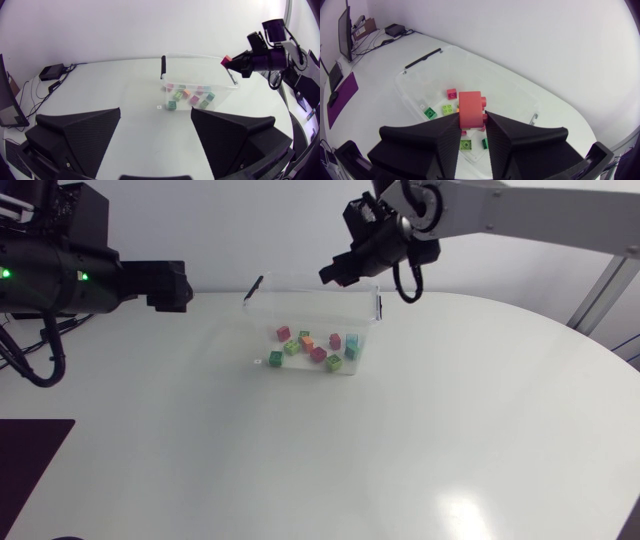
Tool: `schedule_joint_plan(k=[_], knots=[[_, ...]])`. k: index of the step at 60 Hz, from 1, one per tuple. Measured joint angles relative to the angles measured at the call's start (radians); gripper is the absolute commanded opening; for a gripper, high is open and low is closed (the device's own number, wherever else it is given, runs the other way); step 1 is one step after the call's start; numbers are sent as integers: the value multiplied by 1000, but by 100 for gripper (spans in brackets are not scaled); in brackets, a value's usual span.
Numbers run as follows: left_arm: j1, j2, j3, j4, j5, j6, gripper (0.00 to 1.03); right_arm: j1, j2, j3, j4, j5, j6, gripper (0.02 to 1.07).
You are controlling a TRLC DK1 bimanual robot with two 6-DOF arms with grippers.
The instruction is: Place the duplo bricks in the container
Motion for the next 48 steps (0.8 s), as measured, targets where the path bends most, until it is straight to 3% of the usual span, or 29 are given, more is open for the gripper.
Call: schedule_joint_plan(k=[3,7,10,12,23,48], knots=[[5,-6,-5,0,0,6,98,0,48,23,-3,6,0,43],[10,-9,-7,0,0,18,98,-1,98,32,-11,17,0,69],[16,-10,-7,0,0,26,98,-3,123,33,-22,23,3,96],[23,-11,-7,1,0,30,98,-5,132,33,-22,26,8,102],[62,-46,-35,24,0,56,98,-16,79,-5,-6,54,18,102],[124,-188,-140,97,-4,104,98,-58,-467,-400,95,124,18,102]])
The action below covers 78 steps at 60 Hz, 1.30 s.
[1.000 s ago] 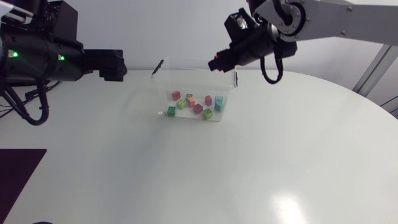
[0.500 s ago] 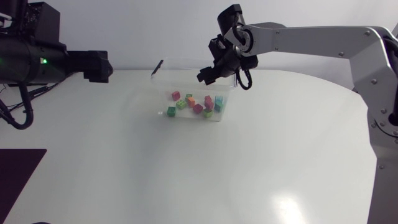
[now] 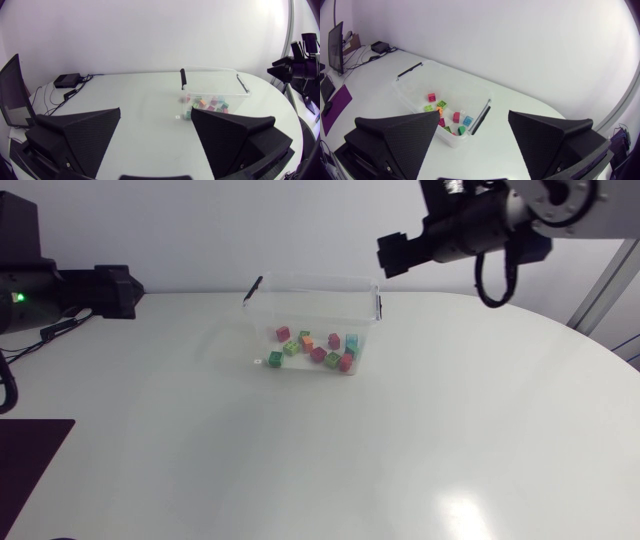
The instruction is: Place the duplo bricks in the container
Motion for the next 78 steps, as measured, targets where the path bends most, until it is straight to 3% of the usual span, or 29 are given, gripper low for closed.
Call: schedule_joint_plan(k=[12,33,55,78], knots=[[19,-94,-77,52,-3,28,98,-51,-208,-235,77,21,-3,102],[64,-233,-293,248,-18,126,98,-245,-488,-640,245,15,-63,102],[114,-380,-502,434,-18,206,98,-407,-665,-863,372,-27,-121,102],[129,-571,-660,510,-18,261,98,-465,-746,-1030,507,-69,-151,102]])
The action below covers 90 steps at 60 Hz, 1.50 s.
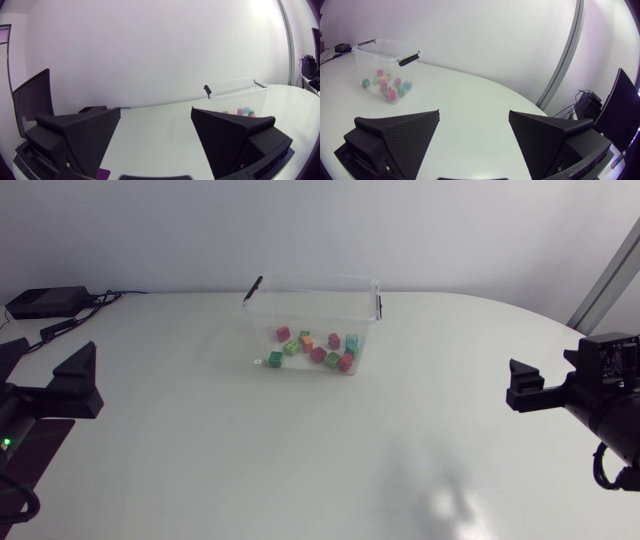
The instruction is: Place the duplo bricks in the container
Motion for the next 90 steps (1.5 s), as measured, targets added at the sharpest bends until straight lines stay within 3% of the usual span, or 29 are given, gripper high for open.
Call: schedule_joint_plan(k=[23,53,67,90], knots=[[0,-156,-115,29,0,74,98,-2,-85,-109,132,3,-19,102],[-9,-312,-194,8,0,115,98,0,-195,-212,179,21,-57,102],[-4,-333,-218,-2,30,119,98,21,-303,-249,153,29,-59,102],[57,-336,-270,-3,139,-8,98,49,-513,-295,24,9,67,102]])
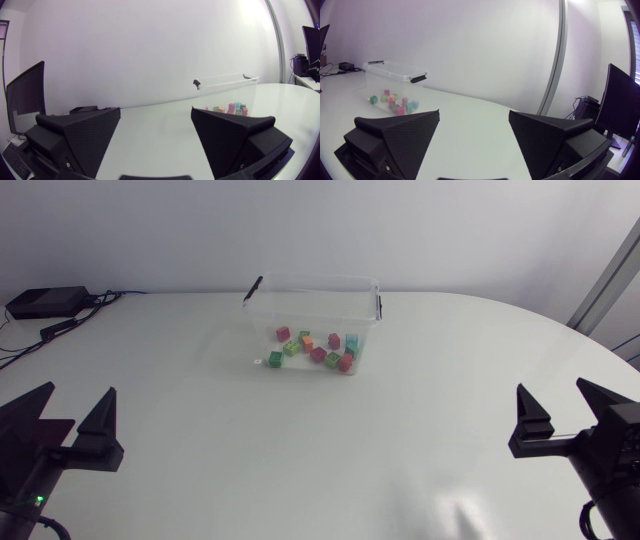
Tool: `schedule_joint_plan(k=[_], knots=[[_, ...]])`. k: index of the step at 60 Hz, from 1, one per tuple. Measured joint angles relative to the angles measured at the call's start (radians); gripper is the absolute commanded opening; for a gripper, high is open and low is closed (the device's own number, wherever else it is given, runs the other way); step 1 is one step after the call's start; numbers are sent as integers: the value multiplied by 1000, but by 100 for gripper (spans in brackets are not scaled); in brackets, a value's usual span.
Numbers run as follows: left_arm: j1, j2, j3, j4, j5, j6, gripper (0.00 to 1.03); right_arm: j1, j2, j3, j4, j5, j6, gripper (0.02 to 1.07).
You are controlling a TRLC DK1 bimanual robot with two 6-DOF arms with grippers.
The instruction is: Place the duplo bricks in the container
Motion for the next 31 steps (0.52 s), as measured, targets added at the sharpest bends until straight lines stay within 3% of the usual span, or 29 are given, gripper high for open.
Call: schedule_joint_plan(k=[31], knots=[[68,-3,-57,0,121,-154,98,31,-228,-61,-143,-35,167,102]])
